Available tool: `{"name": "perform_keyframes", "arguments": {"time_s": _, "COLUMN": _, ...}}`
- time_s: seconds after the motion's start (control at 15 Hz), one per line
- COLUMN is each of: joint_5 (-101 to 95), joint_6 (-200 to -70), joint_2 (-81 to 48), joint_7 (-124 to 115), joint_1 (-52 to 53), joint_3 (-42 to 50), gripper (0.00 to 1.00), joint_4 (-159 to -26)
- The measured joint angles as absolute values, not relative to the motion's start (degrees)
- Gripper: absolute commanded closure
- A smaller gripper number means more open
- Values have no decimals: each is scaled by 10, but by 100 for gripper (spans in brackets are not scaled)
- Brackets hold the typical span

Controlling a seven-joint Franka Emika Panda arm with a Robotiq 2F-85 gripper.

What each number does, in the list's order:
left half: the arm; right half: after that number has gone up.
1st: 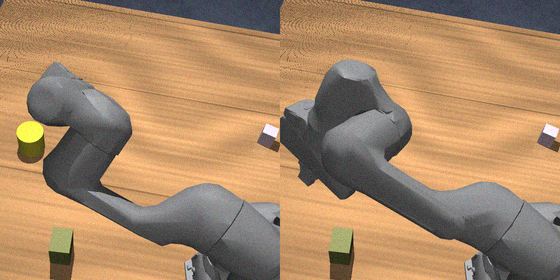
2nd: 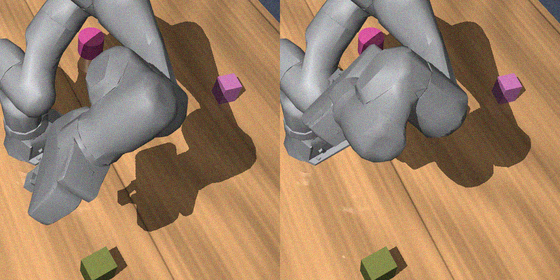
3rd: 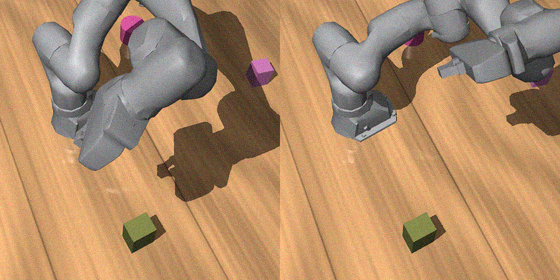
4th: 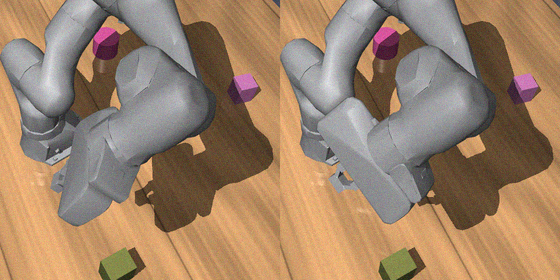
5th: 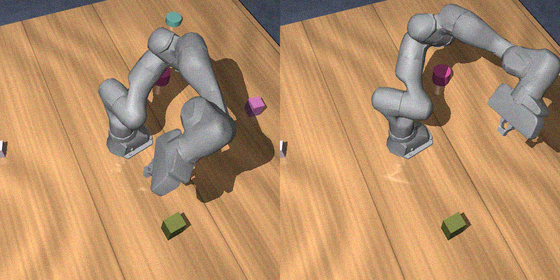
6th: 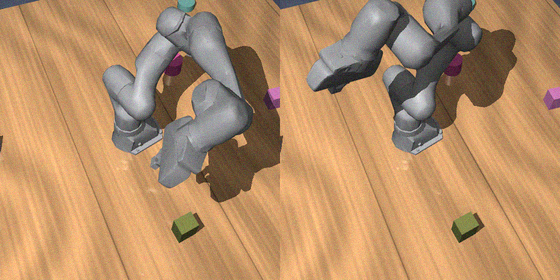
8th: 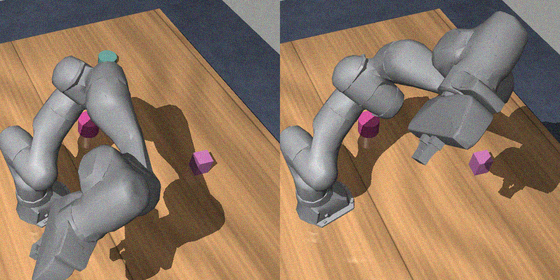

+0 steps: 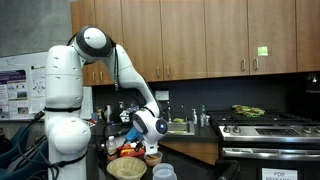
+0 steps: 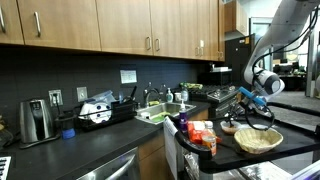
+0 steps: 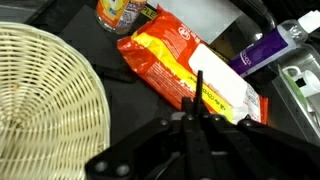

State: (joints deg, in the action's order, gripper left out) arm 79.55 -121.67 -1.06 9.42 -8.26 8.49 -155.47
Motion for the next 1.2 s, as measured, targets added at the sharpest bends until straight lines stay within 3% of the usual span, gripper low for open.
{"name": "perform_keyframes", "arguments": {"time_s": 1.2, "joint_5": 777, "joint_6": -1164, "joint_2": -59, "joint_7": 41, "joint_1": -98, "joint_3": 109, "gripper": 99, "joint_4": -1524}}
